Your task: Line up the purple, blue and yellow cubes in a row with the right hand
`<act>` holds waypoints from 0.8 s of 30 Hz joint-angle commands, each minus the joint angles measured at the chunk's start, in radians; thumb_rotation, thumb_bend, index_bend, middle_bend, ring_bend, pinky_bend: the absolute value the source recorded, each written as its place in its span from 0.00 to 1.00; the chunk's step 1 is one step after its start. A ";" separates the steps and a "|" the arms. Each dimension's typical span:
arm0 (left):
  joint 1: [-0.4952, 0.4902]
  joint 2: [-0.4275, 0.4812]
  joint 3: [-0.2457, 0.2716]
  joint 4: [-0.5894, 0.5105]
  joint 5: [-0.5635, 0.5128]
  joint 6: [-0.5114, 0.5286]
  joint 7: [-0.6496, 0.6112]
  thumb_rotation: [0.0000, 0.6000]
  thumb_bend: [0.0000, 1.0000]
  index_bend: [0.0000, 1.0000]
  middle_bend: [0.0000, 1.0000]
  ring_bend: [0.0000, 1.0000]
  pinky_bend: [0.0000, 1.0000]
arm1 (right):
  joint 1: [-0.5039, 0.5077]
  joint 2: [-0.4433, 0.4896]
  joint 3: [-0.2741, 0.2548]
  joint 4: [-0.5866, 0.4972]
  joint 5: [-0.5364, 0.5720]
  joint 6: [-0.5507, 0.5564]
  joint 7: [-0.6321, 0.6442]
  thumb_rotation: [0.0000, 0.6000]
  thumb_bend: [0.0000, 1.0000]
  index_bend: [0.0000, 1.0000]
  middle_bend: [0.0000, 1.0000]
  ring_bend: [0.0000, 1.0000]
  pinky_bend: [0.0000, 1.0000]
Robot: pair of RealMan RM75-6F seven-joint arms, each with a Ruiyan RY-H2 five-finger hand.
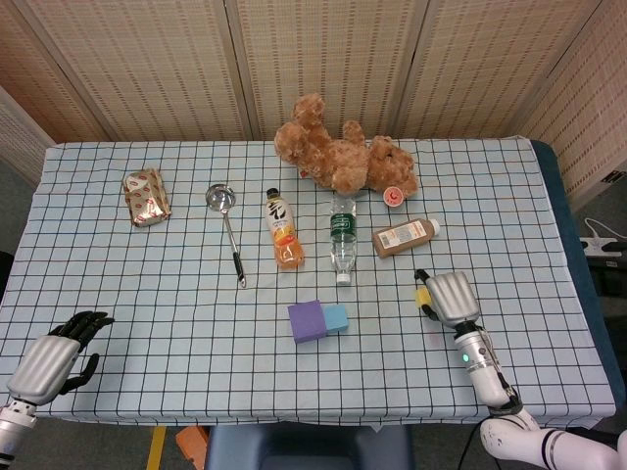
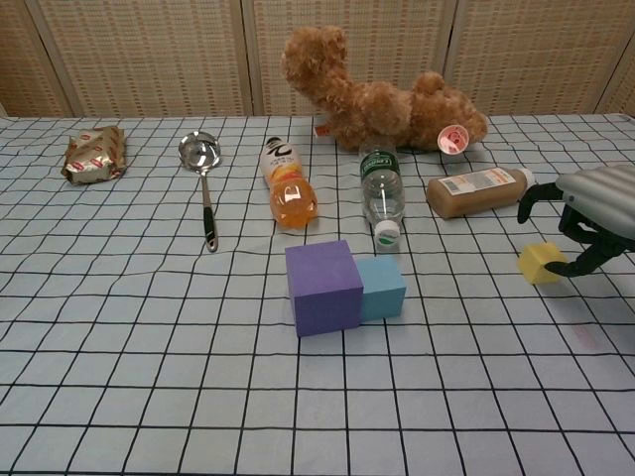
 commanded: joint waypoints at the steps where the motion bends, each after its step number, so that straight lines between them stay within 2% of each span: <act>1: 0.000 0.000 0.000 0.000 -0.001 -0.001 0.000 1.00 0.56 0.19 0.14 0.11 0.34 | -0.002 0.005 -0.005 0.006 0.004 -0.006 0.004 1.00 0.13 0.36 0.93 1.00 1.00; 24: 0.001 0.000 0.000 -0.002 0.000 0.000 0.004 1.00 0.56 0.19 0.14 0.11 0.34 | -0.004 -0.029 -0.020 0.094 0.002 -0.030 0.082 1.00 0.13 0.44 0.94 1.00 1.00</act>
